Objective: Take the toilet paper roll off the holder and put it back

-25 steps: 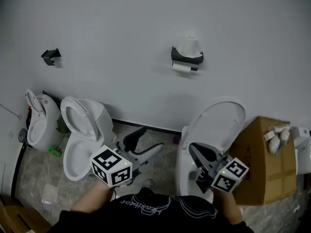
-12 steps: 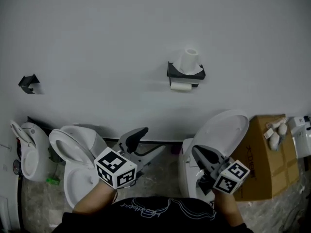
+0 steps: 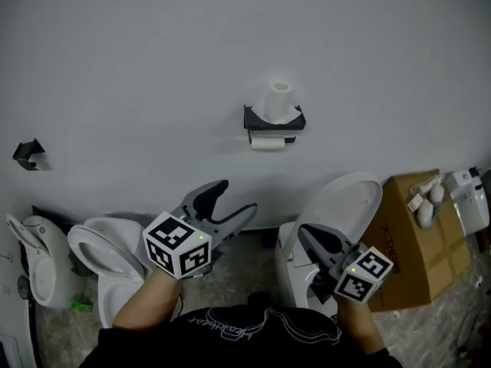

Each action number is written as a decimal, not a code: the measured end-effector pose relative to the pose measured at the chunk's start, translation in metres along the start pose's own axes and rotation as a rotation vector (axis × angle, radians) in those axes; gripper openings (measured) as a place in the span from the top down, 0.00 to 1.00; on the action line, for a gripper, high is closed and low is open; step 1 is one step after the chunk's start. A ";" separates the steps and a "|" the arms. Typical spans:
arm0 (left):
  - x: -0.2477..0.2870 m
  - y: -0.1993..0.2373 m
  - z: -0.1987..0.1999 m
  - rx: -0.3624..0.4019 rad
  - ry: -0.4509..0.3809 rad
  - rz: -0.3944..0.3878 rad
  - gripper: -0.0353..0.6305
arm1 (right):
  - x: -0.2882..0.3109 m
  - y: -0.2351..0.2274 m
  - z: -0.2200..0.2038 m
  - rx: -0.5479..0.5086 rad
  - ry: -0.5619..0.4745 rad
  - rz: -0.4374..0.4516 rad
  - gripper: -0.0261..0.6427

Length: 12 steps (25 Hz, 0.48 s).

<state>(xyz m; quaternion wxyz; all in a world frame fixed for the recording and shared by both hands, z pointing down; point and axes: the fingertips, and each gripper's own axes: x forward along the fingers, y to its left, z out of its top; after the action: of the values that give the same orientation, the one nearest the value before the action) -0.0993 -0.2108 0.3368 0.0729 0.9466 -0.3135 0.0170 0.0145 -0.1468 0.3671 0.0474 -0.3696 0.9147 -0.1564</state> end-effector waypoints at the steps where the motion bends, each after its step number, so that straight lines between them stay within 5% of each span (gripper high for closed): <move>1: 0.005 0.003 0.003 0.003 -0.003 0.004 0.47 | 0.002 -0.003 0.002 -0.005 0.000 0.003 0.96; 12: 0.081 0.044 0.042 0.047 -0.016 0.007 0.47 | 0.020 -0.065 0.048 -0.064 -0.031 -0.006 0.96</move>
<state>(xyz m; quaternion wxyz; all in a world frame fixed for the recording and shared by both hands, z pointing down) -0.0616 -0.2998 0.3074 0.0479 0.9470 -0.3171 0.0169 0.0524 -0.2166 0.3428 0.0495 -0.3760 0.9173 -0.1214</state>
